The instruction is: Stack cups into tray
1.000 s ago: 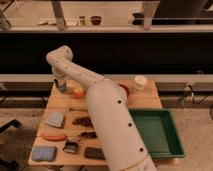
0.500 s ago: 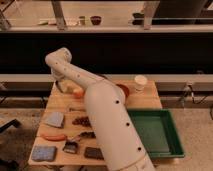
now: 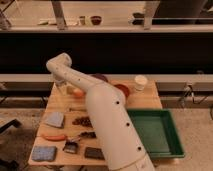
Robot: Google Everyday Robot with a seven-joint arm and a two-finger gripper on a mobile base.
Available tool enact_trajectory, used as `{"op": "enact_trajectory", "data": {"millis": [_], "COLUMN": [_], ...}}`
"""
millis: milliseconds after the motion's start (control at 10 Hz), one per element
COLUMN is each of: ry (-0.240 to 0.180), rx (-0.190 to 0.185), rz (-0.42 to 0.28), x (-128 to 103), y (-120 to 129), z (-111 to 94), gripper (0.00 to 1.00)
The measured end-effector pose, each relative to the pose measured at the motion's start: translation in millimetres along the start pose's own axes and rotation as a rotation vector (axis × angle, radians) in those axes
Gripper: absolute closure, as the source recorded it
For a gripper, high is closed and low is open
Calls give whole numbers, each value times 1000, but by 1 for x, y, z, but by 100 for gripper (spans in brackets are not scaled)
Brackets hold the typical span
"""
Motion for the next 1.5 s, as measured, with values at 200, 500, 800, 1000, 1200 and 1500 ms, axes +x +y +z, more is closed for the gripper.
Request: {"op": "enact_trajectory", "data": {"millis": [200, 500, 800, 1000, 1200, 1500], "ry": [15, 26, 19, 23, 21, 8], "rx": [13, 17, 10, 4, -3, -18], "rz": [33, 58, 59, 50, 45, 43], "x": [11, 23, 14, 12, 12, 10], "y": [8, 21, 19, 13, 12, 16], "z": [-6, -13, -4, -3, -2, 6], "gripper": [38, 47, 36, 36, 42, 49]}}
